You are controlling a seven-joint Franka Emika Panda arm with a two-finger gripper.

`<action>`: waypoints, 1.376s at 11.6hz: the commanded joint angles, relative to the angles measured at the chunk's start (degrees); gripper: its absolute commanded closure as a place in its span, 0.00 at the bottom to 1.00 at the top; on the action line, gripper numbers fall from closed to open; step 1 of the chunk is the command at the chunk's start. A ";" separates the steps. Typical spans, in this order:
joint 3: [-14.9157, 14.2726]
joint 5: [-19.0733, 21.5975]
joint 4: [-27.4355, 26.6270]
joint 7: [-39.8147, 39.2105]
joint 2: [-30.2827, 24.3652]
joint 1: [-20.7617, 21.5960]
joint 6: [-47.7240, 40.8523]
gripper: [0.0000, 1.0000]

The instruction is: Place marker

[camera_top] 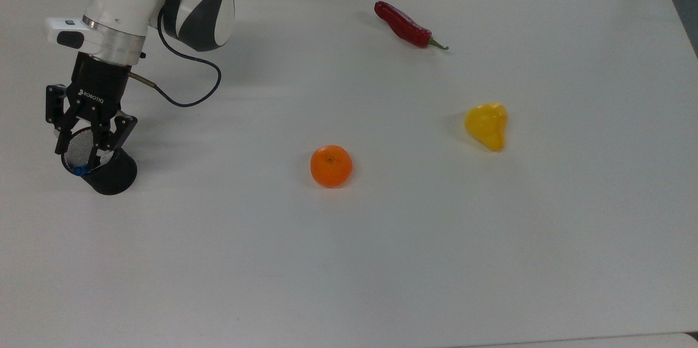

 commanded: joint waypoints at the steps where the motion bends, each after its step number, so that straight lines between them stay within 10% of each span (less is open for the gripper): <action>1: -0.12 1.16 -1.48 -0.51 -1.97 0.07 0.45 0.21; 4: -0.12 1.16 -2.18 -0.95 -6.26 -0.11 -6.02 0.00; 16: 2.32 1.34 8.87 0.10 -31.93 0.24 -80.52 0.00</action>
